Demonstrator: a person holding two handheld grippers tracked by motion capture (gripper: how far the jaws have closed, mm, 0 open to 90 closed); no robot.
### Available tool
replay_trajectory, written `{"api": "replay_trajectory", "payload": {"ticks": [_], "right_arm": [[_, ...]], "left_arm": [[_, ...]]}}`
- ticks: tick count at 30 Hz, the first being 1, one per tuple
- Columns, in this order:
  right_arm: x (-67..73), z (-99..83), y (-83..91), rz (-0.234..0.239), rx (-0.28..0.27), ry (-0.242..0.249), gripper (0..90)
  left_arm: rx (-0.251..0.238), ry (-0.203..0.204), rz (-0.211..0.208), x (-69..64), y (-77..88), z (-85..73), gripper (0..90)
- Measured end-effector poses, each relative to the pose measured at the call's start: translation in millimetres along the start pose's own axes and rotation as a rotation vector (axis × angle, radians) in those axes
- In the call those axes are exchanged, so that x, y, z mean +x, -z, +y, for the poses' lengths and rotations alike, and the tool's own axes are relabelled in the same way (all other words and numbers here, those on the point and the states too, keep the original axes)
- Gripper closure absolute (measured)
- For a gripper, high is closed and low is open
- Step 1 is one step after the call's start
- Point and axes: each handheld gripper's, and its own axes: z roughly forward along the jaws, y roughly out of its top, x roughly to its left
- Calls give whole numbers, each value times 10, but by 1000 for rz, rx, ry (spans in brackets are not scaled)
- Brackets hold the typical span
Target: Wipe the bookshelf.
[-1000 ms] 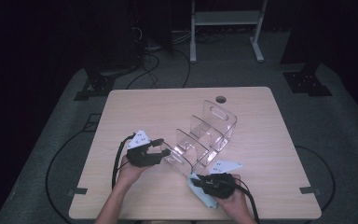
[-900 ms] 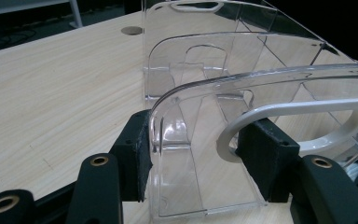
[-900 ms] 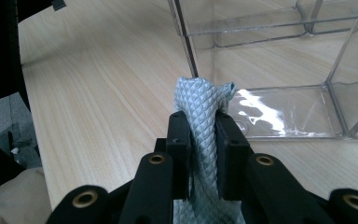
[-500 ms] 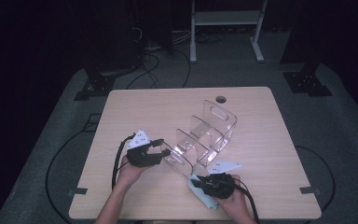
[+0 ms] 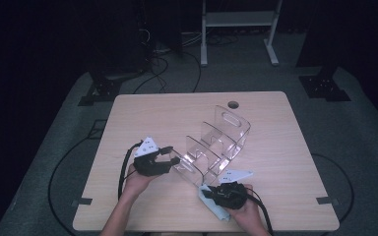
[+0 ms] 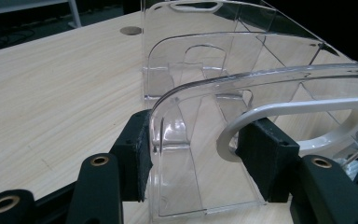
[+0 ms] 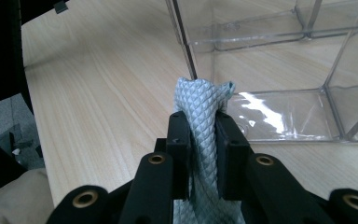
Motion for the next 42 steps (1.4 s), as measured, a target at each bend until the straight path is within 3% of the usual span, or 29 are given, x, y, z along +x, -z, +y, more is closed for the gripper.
{"api": "replay_trajectory", "payload": {"ticks": [4,9,14,17,22,25,30,36,42], "right_arm": [[57,109,187,15,-80,7,778],[50,80,206,28,-73,-7,779],[133,180,455,32,-154,22,781],[124,245,583,-4,-200,38,780],[-21,165,462,-44,-153,18,780],[-122,123,426,-44,-135,-20,780],[-177,208,622,-75,-221,-29,779],[-359,82,426,-75,-143,-90,778],[-150,195,573,-53,-195,-25,778]], "left_arm": [[-2,2,-10,3,-9,3,462],[4,-7,-13,-5,-9,9,463],[8,-5,-17,-7,-7,13,465],[7,-6,-18,-13,-11,14,465],[11,-14,-15,-23,-17,21,465],[9,-11,-15,-26,-15,17,465],[7,-13,-18,-33,-28,22,466],[7,-9,-18,-38,-27,21,467],[4,-4,-25,-34,-34,13,460]]}}
